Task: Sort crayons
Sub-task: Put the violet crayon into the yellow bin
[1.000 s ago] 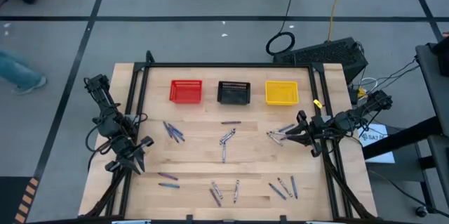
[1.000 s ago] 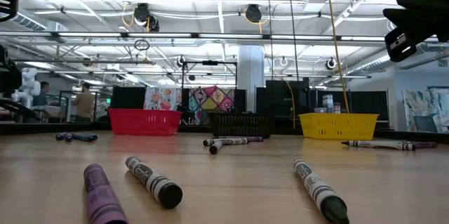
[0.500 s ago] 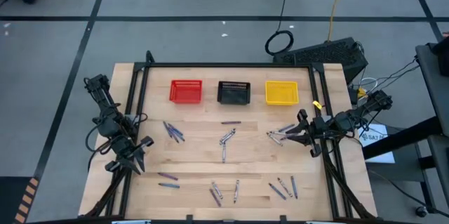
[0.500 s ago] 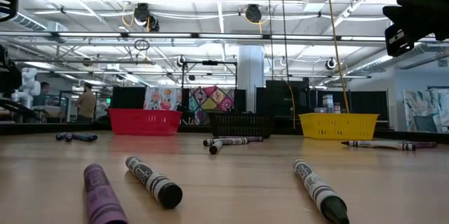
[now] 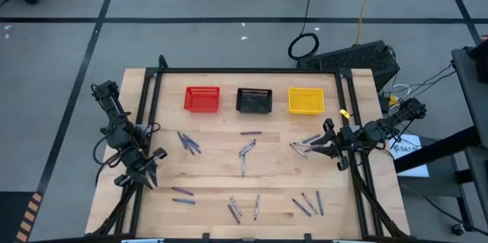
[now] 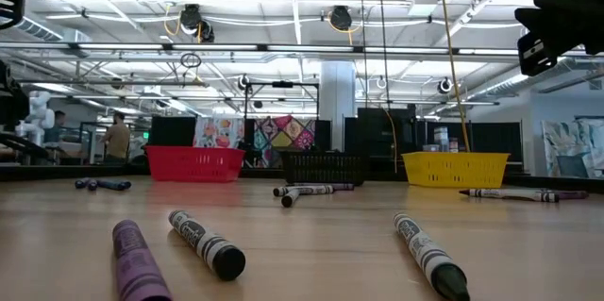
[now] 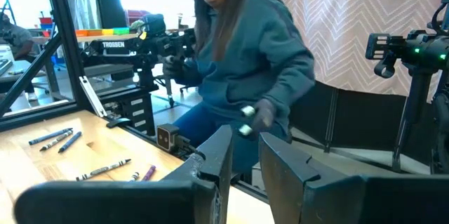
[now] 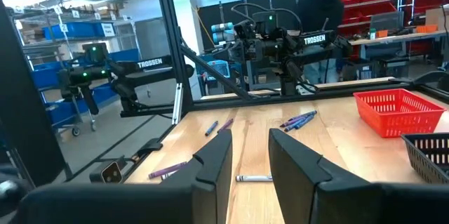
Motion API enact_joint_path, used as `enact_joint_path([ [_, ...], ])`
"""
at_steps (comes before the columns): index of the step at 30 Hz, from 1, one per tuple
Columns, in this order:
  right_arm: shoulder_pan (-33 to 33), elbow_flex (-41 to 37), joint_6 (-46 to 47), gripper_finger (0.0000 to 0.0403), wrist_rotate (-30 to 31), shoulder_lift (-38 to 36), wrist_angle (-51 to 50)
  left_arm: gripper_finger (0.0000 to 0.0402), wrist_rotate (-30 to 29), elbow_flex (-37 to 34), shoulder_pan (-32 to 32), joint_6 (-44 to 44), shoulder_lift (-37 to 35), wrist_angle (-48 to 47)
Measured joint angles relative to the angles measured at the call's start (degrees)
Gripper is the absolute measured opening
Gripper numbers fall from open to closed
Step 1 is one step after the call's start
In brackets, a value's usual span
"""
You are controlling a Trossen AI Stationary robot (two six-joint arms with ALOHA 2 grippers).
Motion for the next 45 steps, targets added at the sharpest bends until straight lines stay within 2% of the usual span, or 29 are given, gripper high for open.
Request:
enact_joint_path([
  [4,-0.01,0.68,-3.54,0.008,0.05,0.04,0.34,0.008,0.0,0.0,0.0,0.0,0.01,0.01],
  [11,-0.02,1.66,-2.36,0.008,0.04,0.04,0.3,0.008,0.0,0.0,-0.02,-0.02,0.02,0.0],
  [18,0.0,1.7,-6.84,0.008,0.13,0.04,0.78,0.008,0.0,-0.02,-0.02,0.0,0.02,0.0],
  [24,-0.01,1.72,-1.19,0.008,-0.07,0.09,-0.58,0.008,-0.03,0.0,-0.02,-0.01,0.01,0.0],
  [27,-0.02,1.72,-1.84,0.008,0.13,0.11,0.23,0.008,-2.44,-0.02,-0.01,0.05,0.02,0.34],
  [29,-0.02,1.72,-2.12,0.008,0.15,0.11,0.34,0.008,-5.85,0.0,0.02,3.24,0.0,0.48],
  [33,-0.02,1.75,2.01,0.008,0.17,0.11,0.34,0.008,-13.83,0.0,0.02,20.55,0.01,1.67],
  [36,-0.02,1.75,3.24,0.008,0.38,0.11,0.34,0.008,-14.33,0.0,0.02,33.56,0.02,3.18],
  [38,-0.02,1.75,3.22,0.008,1.16,0.11,0.58,0.008,-12.62,-0.01,0.01,38.39,0.02,3.63],
  [41,-0.02,1.75,3.22,0.008,4.32,0.11,0.72,0.008,-10.22,-0.01,0.0,37.62,0.02,2.92],
  [45,-0.02,1.75,3.22,0.008,7.78,0.13,1.12,0.008,-10.5,-0.02,0.02,32.89,0.02,3.04],
])
